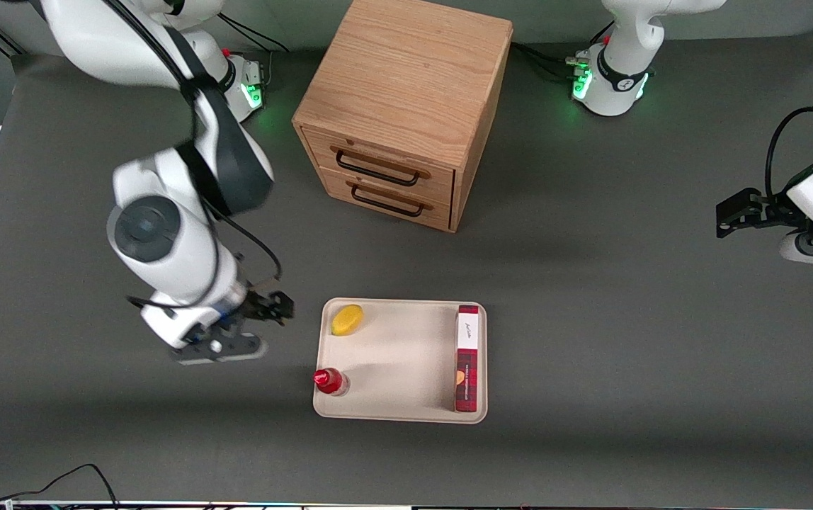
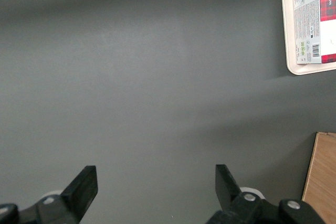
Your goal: Place coke bottle on tray
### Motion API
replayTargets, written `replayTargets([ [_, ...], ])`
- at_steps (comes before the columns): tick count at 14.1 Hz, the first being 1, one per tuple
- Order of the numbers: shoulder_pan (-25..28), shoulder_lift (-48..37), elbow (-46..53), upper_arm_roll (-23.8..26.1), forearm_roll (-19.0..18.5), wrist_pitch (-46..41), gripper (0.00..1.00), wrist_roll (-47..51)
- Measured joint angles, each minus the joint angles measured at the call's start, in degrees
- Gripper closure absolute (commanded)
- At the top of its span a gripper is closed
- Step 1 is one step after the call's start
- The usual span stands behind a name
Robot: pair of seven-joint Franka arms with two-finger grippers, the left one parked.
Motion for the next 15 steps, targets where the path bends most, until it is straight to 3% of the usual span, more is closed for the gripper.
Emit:
replayTargets([
  [4,-5.59,-18.19,-15.37,0.02,0.00,-3.39,0.00,-1.30],
  [7,-10.74,-27.76,-21.24,0.11,1.01,-6.00,0.00,-6.02],
  [11,-15.49,-31.41,-23.47,0.11,3.65,-6.80,0.00,-8.35],
  [15,-18.69,-31.25,-23.99,0.12,8.61,-6.69,0.00,-8.39],
])
